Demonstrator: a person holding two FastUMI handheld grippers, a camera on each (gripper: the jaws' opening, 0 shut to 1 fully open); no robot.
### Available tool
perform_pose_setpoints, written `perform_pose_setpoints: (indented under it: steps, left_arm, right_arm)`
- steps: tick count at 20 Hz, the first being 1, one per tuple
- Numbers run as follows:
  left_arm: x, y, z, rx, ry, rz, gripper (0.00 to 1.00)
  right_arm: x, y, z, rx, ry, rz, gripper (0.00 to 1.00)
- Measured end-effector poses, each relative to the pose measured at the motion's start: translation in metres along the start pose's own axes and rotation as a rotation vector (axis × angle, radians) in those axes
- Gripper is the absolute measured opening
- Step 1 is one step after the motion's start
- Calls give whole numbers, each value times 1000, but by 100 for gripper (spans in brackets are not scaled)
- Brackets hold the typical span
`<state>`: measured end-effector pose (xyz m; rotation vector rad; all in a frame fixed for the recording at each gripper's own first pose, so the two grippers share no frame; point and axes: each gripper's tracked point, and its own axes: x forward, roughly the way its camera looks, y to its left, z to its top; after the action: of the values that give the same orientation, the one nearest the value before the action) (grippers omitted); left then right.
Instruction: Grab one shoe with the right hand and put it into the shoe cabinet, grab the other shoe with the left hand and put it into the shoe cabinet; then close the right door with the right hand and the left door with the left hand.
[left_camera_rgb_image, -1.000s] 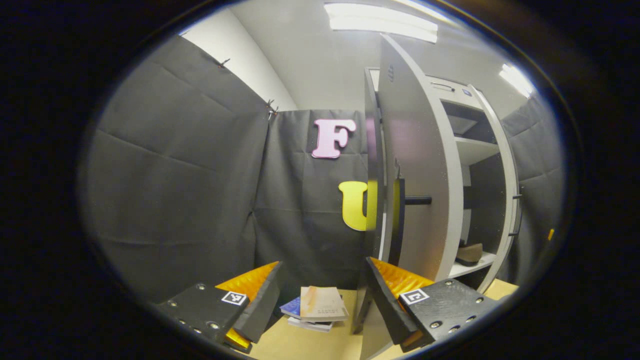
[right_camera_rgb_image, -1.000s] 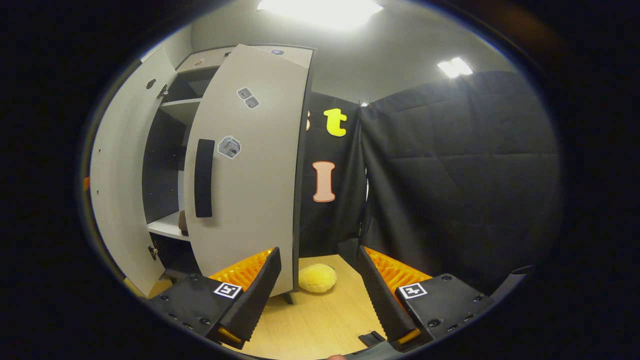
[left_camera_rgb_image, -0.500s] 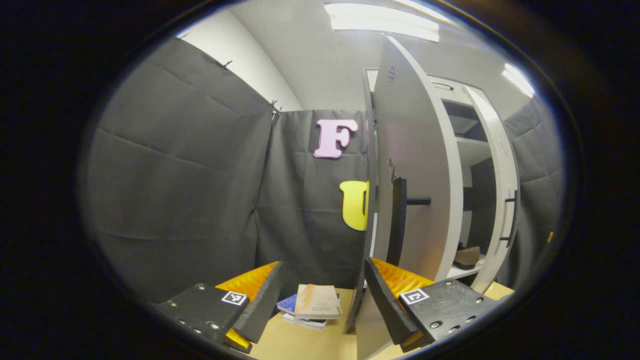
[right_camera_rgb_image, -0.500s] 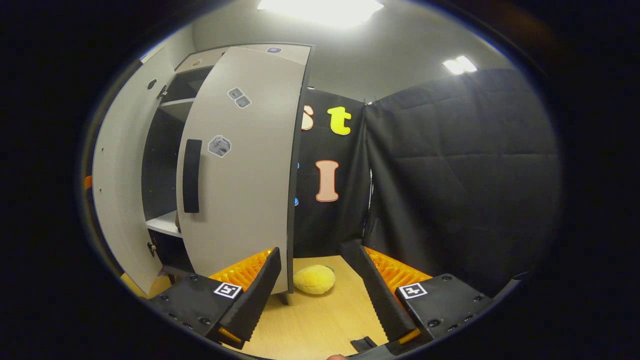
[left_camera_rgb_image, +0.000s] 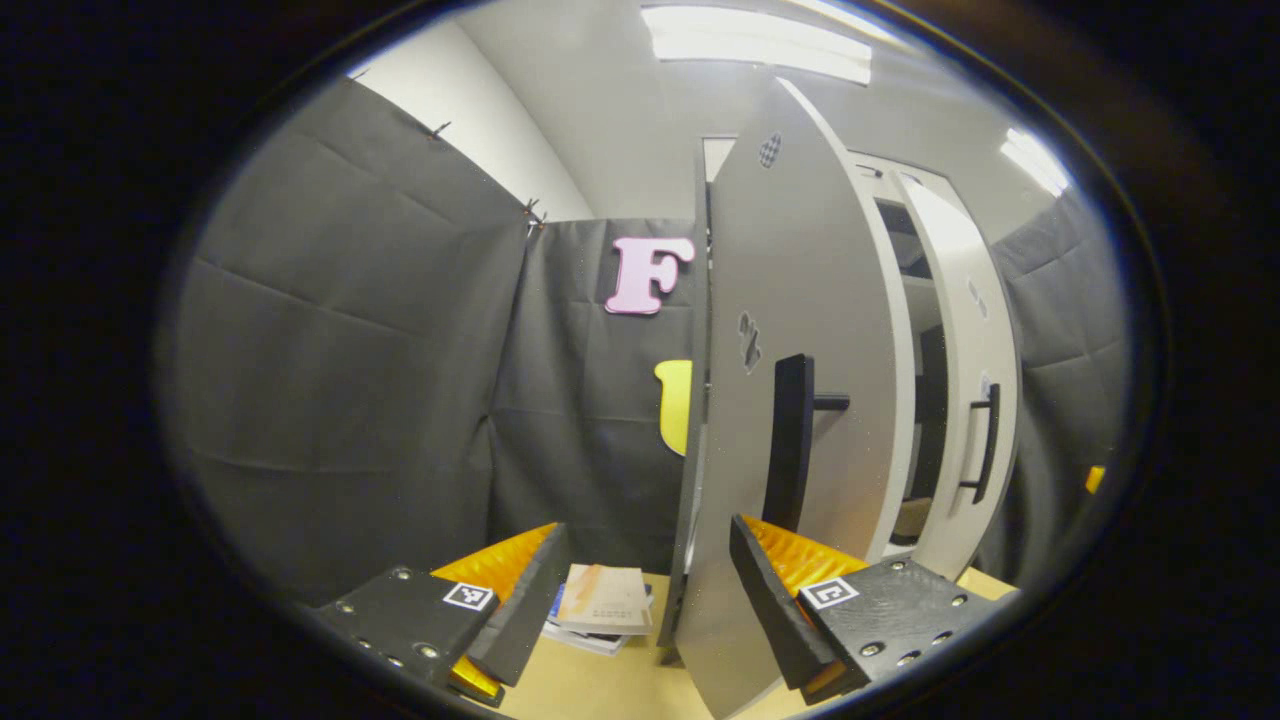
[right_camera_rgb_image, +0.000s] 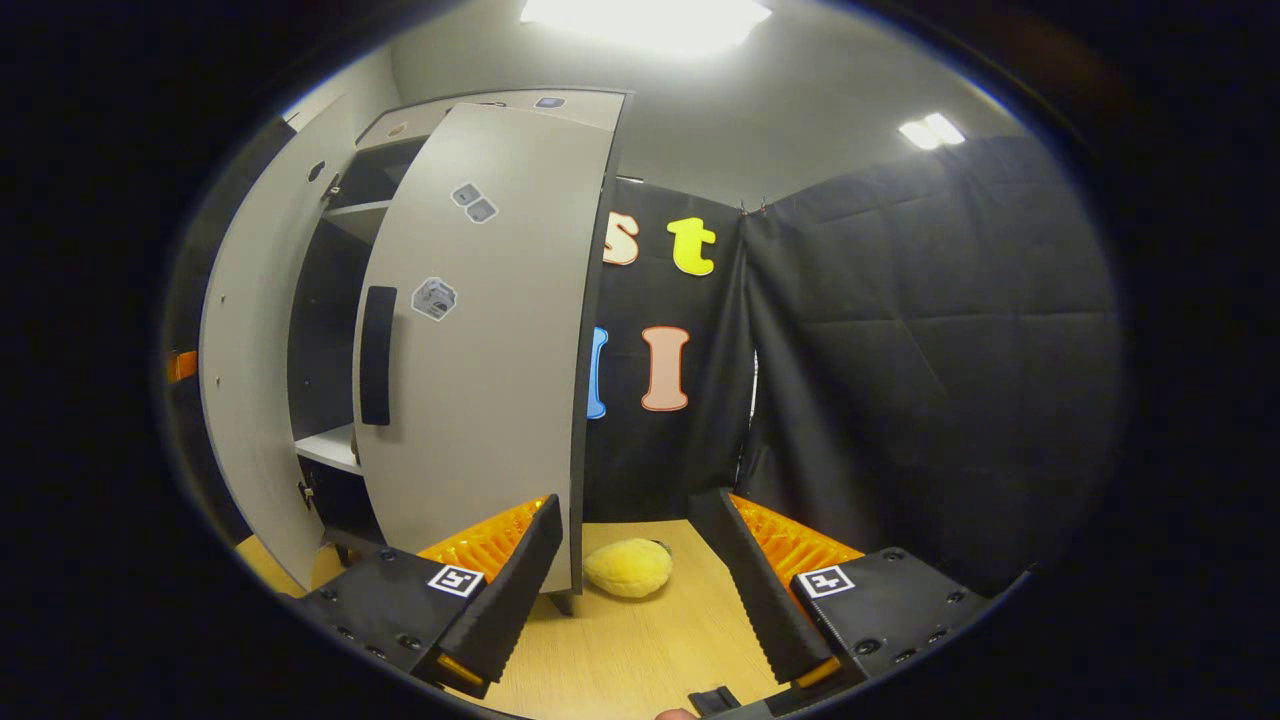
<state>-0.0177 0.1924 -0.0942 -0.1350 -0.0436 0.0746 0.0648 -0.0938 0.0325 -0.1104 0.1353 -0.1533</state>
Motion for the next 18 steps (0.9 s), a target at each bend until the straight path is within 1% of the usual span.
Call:
perform_pose_setpoints:
  steps: [7,8,10,12,13,14,17,18]
  left_arm:
    - [1,-38,-1,-36,5,-93,100]
    - [2,-44,-1,-44,8,-108,94]
    - [5,-57,-2,-55,13,-129,94]
    - [8,-63,-2,-47,11,-128,94]
    - [10,-65,-5,-43,13,-124,100]
    - [10,-65,-5,-41,12,-121,94]
    - [12,-66,-5,-33,12,-116,94]
    - [12,-66,-5,-31,12,-114,100]
  right_arm:
    - [5,-26,-1,-2,-1,-4,98]
    - [5,-29,-2,2,0,-6,98]
    - [4,-35,-8,10,8,-6,98]
    - [1,-40,-14,14,20,-6,98]
    - [2,-41,-17,19,24,-2,97]
    - [5,-42,-19,23,27,0,98]
    - [6,-41,-25,38,41,20,97]
    - [5,-40,-26,43,42,31,98]
